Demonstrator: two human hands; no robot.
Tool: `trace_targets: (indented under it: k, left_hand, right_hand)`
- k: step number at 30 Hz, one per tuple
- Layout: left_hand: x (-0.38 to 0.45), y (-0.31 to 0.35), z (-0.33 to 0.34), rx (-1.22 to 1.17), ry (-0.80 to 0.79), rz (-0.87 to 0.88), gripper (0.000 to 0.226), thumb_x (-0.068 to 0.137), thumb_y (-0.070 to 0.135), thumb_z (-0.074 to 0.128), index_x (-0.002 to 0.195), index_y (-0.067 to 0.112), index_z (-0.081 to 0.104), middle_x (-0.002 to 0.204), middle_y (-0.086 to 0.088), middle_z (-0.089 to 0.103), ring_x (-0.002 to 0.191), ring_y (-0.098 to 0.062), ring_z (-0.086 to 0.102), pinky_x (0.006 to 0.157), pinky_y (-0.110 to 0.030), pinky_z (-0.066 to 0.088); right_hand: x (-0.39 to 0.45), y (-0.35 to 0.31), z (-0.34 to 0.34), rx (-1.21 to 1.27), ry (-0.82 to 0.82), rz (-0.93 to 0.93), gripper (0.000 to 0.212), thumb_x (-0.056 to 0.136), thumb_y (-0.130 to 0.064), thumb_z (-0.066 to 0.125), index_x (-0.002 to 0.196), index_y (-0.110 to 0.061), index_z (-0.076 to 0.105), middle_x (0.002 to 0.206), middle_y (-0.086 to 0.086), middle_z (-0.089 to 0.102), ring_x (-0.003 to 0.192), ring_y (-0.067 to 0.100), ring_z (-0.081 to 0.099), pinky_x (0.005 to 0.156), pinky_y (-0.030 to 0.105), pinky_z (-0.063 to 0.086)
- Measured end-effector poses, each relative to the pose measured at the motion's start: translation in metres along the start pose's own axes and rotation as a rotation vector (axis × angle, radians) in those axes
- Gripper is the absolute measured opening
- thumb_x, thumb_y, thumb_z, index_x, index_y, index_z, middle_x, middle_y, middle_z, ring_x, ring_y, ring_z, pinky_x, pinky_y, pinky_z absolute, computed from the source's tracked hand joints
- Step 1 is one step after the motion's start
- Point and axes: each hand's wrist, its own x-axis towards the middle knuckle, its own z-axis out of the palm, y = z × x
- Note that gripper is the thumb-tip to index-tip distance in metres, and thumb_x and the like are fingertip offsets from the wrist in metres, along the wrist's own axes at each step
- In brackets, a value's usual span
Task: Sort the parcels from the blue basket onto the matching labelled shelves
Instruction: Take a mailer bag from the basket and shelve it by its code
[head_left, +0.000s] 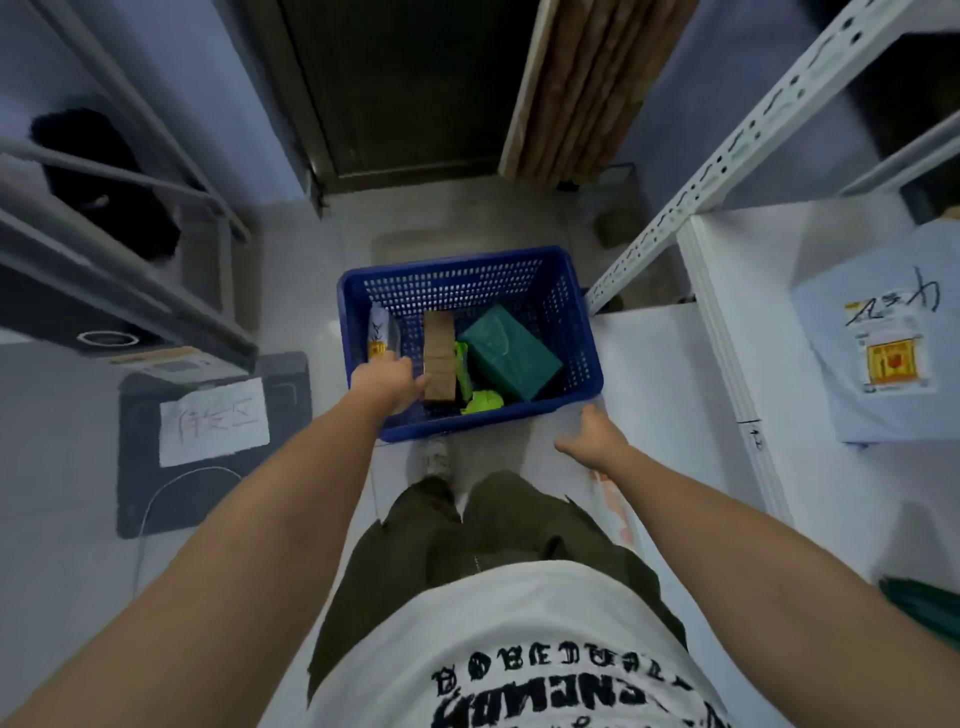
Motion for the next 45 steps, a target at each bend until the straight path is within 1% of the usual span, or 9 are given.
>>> trace_targets:
  k: [2,10,15,19,23,31,35,42,45]
  left_hand:
    - [0.019,0.000,-0.010,0.033,-0.033,0.020,0.059,0.100,0.050,0.026,0.139,0.007,0.037,0.141,-0.017,0.039,0.127,-0.033,0.040,0.101,-0.045,0.037]
    - [0.080,0.020,-0.022,0.105,-0.095,0.067,0.049,0.102,0.042,0.025,0.129,0.005,0.045,0.133,-0.017,0.042,0.124,-0.033,0.039,0.096,-0.045,0.041]
    - [0.162,0.038,-0.017,0.067,-0.149,0.059,0.045,0.102,0.040,0.029,0.124,0.004,0.048,0.127,-0.017,0.050,0.118,-0.033,0.045,0.090,-0.042,0.040]
    - [0.254,0.051,0.015,-0.022,-0.232,0.011,0.045,0.100,0.039,0.037,0.127,0.004,0.044,0.125,-0.017,0.051,0.115,-0.034,0.048,0.084,-0.040,0.042]
    - [0.350,0.059,0.065,-0.139,-0.301,-0.025,0.054,0.099,0.036,0.040,0.142,0.006,0.031,0.143,-0.018,0.038,0.125,-0.035,0.043,0.098,-0.040,0.039]
    - [0.499,0.060,0.166,-0.135,-0.214,0.008,0.055,0.097,0.037,0.044,0.141,0.007,0.032,0.141,-0.016,0.039,0.125,-0.033,0.044,0.098,-0.041,0.040]
    - [0.538,0.057,0.196,-0.194,-0.183,-0.014,0.060,0.097,0.039,0.043,0.147,0.010,0.026,0.147,-0.014,0.034,0.132,-0.032,0.038,0.106,-0.042,0.036]
    - [0.555,0.053,0.218,-0.412,-0.231,-0.053,0.059,0.095,0.034,0.050,0.147,0.016,0.029,0.145,-0.010,0.042,0.128,-0.030,0.044,0.103,-0.034,0.036]
    - [0.549,0.054,0.216,-0.551,-0.230,-0.078,0.061,0.092,0.032,0.055,0.146,0.014,0.032,0.142,-0.008,0.046,0.126,-0.029,0.046,0.102,-0.033,0.037]
  right_hand:
    - [0.006,0.001,-0.003,0.036,-0.031,0.052,0.060,0.088,-0.027,0.059,0.136,0.002,0.035,0.133,0.019,0.047,0.118,0.032,0.049,0.097,0.029,0.042]
    - [0.066,-0.012,-0.020,0.266,-0.046,0.134,0.070,0.091,-0.027,0.058,0.145,0.001,0.024,0.146,0.017,0.037,0.131,0.030,0.040,0.101,0.029,0.036]
    - [0.152,-0.026,-0.028,0.430,-0.026,0.180,0.057,0.090,-0.026,0.058,0.137,-0.003,0.035,0.134,0.016,0.048,0.118,0.028,0.049,0.091,0.029,0.039]
    - [0.244,-0.020,-0.011,0.511,-0.011,0.223,0.047,0.091,-0.024,0.056,0.131,-0.003,0.041,0.124,0.014,0.052,0.103,0.023,0.051,0.085,0.028,0.039]
    - [0.340,0.003,0.023,0.573,-0.001,0.304,0.050,0.092,-0.025,0.054,0.134,-0.004,0.039,0.121,0.014,0.055,0.103,0.027,0.055,0.082,0.034,0.044]
    - [0.486,0.062,0.105,0.600,0.009,0.455,0.046,0.095,-0.021,0.051,0.134,-0.001,0.037,0.112,0.016,0.054,0.094,0.029,0.051,0.075,0.034,0.039]
    - [0.520,0.082,0.131,0.618,0.020,0.511,0.039,0.094,-0.019,0.051,0.126,0.000,0.043,0.103,0.012,0.051,0.088,0.025,0.049,0.072,0.030,0.036]
    - [0.540,0.094,0.139,0.805,-0.061,0.559,0.040,0.091,-0.018,0.053,0.129,-0.007,0.045,0.125,0.007,0.054,0.104,0.022,0.051,0.093,0.034,0.044]
    - [0.535,0.091,0.131,0.905,-0.092,0.573,0.042,0.088,-0.020,0.059,0.127,-0.010,0.048,0.124,0.005,0.056,0.104,0.019,0.053,0.090,0.031,0.044]
